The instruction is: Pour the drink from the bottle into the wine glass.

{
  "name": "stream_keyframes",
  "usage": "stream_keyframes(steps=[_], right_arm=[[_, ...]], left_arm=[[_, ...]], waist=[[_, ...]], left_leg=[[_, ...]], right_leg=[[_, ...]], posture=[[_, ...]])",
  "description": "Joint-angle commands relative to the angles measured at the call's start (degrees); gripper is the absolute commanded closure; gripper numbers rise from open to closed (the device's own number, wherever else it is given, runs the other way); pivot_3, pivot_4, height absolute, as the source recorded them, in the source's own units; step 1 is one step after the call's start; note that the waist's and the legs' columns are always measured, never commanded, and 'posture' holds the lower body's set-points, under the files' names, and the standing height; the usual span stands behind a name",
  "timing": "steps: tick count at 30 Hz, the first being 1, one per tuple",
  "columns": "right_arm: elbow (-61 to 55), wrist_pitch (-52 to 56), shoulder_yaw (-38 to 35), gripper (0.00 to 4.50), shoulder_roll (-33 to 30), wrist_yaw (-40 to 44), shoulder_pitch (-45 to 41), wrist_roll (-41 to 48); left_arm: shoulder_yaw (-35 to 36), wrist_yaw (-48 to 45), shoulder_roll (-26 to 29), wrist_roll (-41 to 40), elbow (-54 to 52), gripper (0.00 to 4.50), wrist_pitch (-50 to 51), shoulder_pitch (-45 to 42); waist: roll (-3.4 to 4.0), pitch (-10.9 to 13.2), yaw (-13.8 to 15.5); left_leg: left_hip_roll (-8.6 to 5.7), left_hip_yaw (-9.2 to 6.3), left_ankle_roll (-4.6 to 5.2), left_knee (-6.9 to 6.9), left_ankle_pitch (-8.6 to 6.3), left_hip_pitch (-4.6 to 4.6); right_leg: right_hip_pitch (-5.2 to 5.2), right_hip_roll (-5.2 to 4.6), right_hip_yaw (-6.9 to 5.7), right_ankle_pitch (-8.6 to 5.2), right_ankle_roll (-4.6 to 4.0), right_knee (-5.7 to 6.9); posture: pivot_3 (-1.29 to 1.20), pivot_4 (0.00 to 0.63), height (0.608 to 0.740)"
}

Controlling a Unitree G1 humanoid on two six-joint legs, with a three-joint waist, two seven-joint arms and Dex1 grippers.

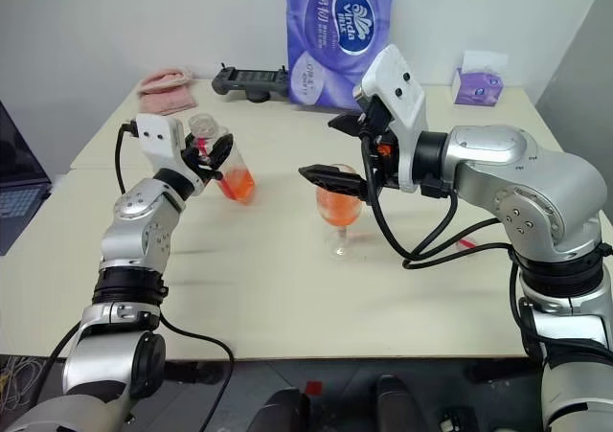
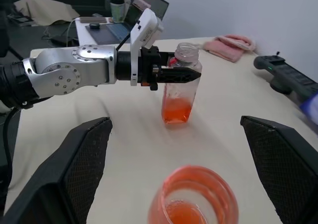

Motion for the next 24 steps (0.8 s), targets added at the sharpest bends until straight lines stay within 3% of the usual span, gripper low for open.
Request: stream_keyframes(steps=[1,6,13,24], right_arm=[[-0.5,-0.9,-0.1,0.00,-0.6,2.2,-1.7,-1.4],[-0.4,0.0,0.9,0.00,-0.7,3.9,-1.2,-2.6],[0.2,-0.8,2.1,0.00,-0.6,5.1,-1.1,-5.5],[1.3,-1.9,2.1,0.00,-0.3,6.9,-1.1,-8.4]], left_arm=[[1.3,0.8,0.4,0.7,-4.0,2.38,-1.4,1.3],[0.4,0.9,0.3,3.0,-6.1,2.38,-2.1,4.5],[0.5,3.5,0.2,5.9,-7.4,0.04,-3.0,7.0],[0.6,3.4,-0.7,6.2,-12.4,0.04,0.4,10.6]], waist=[[0.00,0.0,0.0],[0.00,0.0,-0.1],[0.00,0.0,-0.1],[0.00,0.0,-0.1]], left_leg=[[-0.01,0.00,0.00,0.00,0.00,0.00],[0.01,0.03,0.00,-0.02,0.00,0.02],[0.01,0.06,0.00,-0.03,-0.01,0.06],[0.02,0.05,0.00,-0.03,-0.01,0.05]], right_leg=[[0.00,0.00,0.00,0.00,0.00,0.00],[-0.01,0.01,0.02,0.00,0.00,0.02],[0.00,0.01,0.04,0.00,0.00,0.02],[0.00,0.01,0.03,0.00,-0.01,0.01]], posture=[[0.00,0.150,0.740],[0.00,0.150,0.740],[0.00,0.150,0.740],[0.00,0.150,0.740]])
